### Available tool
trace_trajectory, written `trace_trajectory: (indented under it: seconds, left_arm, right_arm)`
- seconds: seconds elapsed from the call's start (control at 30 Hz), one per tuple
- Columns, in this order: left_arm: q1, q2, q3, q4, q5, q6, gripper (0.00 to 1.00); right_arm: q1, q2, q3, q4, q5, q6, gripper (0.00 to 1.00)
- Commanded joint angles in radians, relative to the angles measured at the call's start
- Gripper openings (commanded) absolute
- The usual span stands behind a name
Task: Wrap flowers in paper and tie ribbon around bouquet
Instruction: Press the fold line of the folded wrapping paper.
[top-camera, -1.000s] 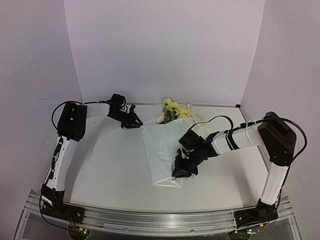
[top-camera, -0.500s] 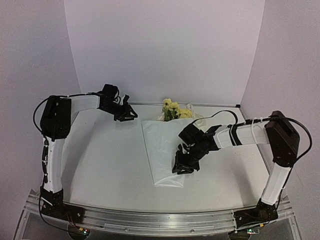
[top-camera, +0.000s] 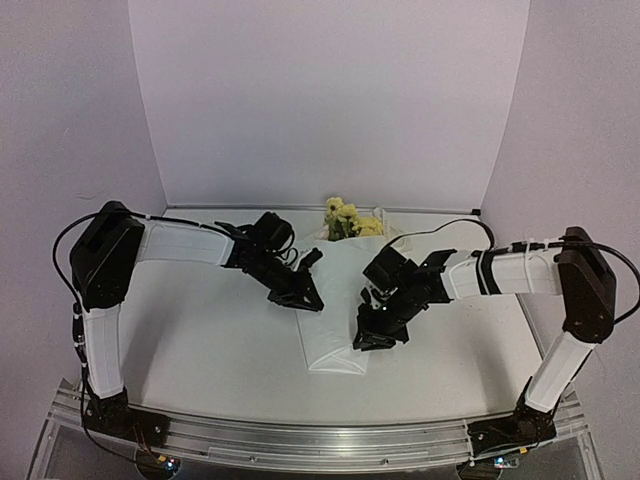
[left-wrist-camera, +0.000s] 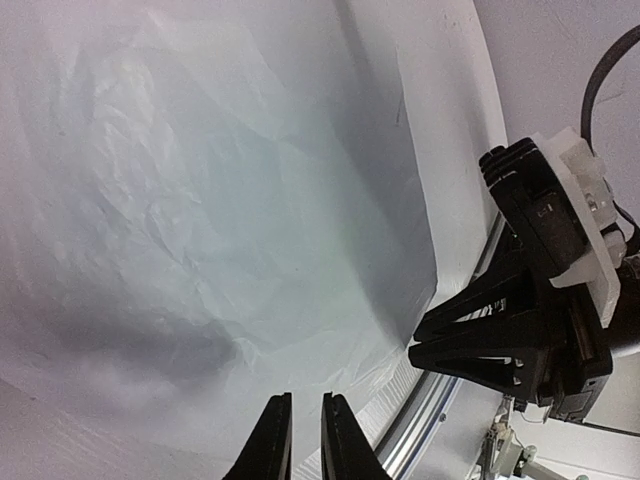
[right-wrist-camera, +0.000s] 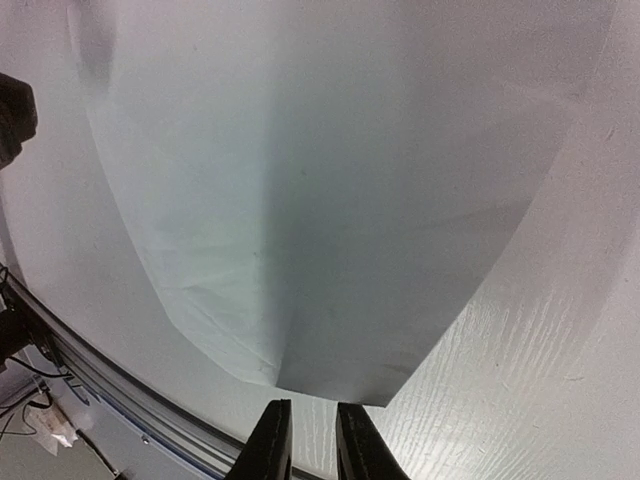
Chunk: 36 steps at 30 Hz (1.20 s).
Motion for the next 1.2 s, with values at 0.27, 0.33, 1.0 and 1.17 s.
trace_trajectory:
  seconds: [0.27,0.33,1.0,1.17]
  left_arm:
    - [-0.089,0.081,0.008,-0.024,0.143,0.053,0.1]
    - [-0.105,0.097,0.013,-0.041,0.17,0.07,0.1]
    - [-0.134,0.174,0.05,-0.068,0.133,0.045,0.16]
    - [-0.137,0.181,0.06,-0.088,0.142,0.064,0.16]
  right_arm:
    - [0.061,0.1,-0.02,0.046,0.066,0.032,0.06]
    - [0.065,0.115,-0.025,0.053,0.072,0.037,0.06]
    - [0.065,0.04,-0.069,0.047,0.101,-0.012,0.1]
    - [0.065,-0.005,-0.106,0.042,0.115,-0.047,0.12]
